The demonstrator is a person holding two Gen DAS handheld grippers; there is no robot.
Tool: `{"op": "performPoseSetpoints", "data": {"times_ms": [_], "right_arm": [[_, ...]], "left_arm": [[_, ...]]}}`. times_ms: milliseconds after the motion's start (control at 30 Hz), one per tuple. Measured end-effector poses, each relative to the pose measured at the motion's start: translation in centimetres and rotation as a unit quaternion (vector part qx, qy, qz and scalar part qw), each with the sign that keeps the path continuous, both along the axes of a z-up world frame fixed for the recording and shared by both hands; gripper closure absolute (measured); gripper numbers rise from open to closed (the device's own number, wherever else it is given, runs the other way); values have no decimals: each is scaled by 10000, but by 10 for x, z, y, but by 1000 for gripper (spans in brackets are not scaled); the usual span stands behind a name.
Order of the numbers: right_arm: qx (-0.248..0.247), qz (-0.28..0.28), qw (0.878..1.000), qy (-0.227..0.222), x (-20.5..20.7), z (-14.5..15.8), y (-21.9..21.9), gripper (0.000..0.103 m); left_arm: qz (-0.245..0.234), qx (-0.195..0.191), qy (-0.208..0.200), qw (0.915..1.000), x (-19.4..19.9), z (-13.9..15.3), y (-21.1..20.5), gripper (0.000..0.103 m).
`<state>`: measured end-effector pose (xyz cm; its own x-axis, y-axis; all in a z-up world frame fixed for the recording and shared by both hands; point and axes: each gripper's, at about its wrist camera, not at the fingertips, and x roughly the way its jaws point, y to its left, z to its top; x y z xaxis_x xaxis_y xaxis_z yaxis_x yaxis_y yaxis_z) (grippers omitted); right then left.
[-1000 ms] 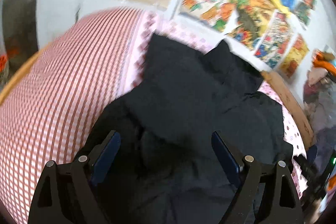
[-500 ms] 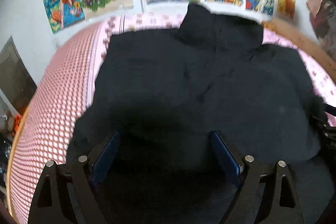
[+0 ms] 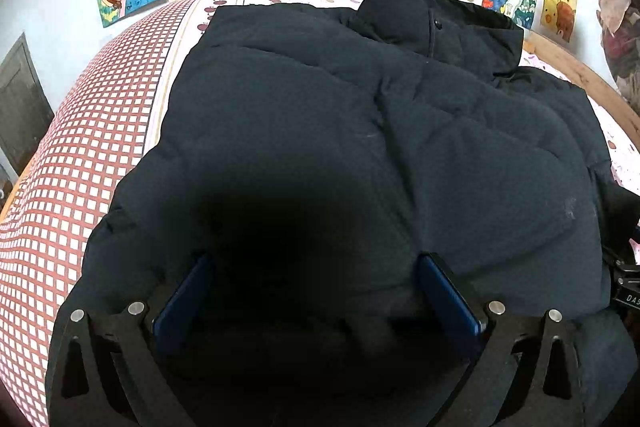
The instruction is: Fold large clothes
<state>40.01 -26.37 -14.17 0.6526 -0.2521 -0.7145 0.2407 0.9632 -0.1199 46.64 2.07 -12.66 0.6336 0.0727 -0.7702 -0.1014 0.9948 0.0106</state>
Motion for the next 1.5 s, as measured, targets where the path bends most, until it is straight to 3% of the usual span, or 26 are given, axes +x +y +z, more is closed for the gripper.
{"op": "performPoseSetpoints", "data": {"times_ms": [667,1100,1300,1400,1500], "right_arm": [[59,-89,9998,-190,-3,-5,-1,1],[21,-168,9997,-159,-6,-2,3,1],[372,-191,9990,158,-5,27,-5,1],[698,-198,9972,-176,-7,52,-12,1],[625,-214,9966,-496,4,77,-14,1]], "left_arm": [[17,94,-17,10000,0,-6,-3,0],[-16,-129,8,9999,-1,-6,2,0],[-157,-371,257,9989,-1,21,13,0],[-54,-481,-28,9988,2,45,21,0],[49,-545,-479,9974,15,76,29,0]]}}
